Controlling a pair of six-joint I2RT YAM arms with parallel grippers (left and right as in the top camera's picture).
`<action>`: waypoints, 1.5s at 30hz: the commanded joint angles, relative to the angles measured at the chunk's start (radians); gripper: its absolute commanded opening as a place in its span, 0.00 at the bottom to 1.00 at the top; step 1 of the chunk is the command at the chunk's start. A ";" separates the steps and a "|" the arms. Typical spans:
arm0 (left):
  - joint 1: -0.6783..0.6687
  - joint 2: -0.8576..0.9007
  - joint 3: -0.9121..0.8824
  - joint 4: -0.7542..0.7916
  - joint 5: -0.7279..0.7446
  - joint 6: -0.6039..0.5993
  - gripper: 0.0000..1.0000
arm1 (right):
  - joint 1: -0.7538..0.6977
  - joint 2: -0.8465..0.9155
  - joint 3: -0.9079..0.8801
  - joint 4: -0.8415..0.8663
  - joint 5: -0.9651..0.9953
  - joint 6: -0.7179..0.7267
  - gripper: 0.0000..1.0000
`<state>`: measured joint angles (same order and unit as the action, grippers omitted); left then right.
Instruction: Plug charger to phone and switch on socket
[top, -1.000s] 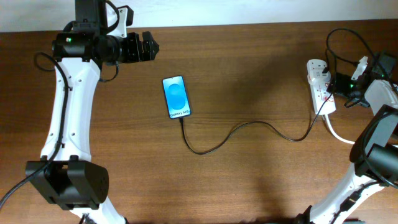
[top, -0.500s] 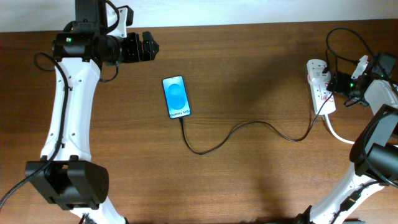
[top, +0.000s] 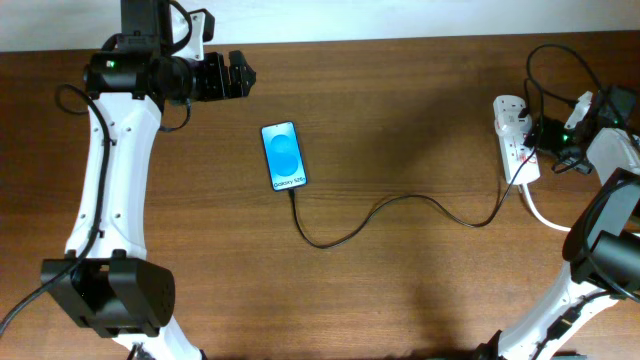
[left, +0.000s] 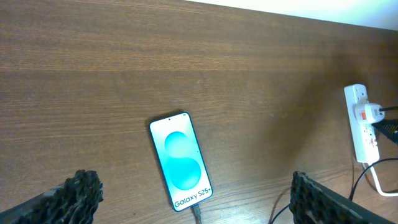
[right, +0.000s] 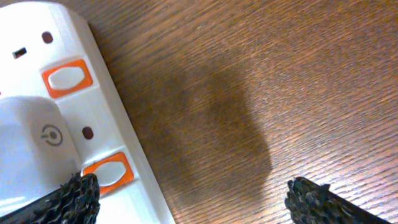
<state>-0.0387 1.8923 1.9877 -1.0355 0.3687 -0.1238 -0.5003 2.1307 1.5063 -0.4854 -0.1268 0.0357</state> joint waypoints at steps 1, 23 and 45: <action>0.001 -0.010 0.006 0.002 -0.003 0.009 0.99 | 0.010 0.019 -0.018 0.030 0.072 0.049 0.98; 0.001 -0.010 0.006 0.002 -0.003 0.009 0.99 | 0.048 0.038 -0.029 0.003 -0.048 0.021 0.98; 0.001 -0.010 0.006 0.002 -0.003 0.009 0.99 | 0.077 0.074 -0.030 -0.061 -0.128 0.021 0.98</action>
<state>-0.0387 1.8923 1.9877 -1.0355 0.3687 -0.1238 -0.4896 2.1391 1.5154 -0.5156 -0.1356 0.0830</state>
